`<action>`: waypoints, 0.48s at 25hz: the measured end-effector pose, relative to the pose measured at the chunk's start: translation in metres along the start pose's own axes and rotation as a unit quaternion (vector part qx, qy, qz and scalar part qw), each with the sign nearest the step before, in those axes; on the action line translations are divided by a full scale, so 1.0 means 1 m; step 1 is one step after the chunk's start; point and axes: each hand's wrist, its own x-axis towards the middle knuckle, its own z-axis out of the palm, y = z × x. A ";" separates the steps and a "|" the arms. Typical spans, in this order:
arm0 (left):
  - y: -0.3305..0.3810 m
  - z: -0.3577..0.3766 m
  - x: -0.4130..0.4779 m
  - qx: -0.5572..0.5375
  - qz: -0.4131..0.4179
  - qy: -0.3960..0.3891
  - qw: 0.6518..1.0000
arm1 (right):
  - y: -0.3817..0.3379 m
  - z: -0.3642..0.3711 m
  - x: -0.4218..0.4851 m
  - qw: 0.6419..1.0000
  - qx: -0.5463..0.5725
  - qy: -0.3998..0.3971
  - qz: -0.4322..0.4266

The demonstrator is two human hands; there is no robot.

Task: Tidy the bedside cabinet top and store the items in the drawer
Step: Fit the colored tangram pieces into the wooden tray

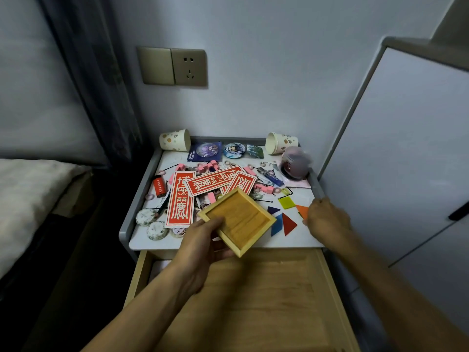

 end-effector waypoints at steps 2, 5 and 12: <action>0.000 0.000 -0.001 -0.016 -0.007 -0.001 1.000 | 0.001 -0.001 -0.007 0.999 -0.042 0.026 -0.009; -0.001 -0.001 -0.002 -0.034 0.005 0.002 0.999 | -0.002 -0.005 -0.017 0.997 -0.050 0.062 -0.024; -0.004 -0.001 -0.004 0.047 0.013 -0.010 0.999 | -0.032 -0.036 -0.046 0.876 0.385 0.134 -0.256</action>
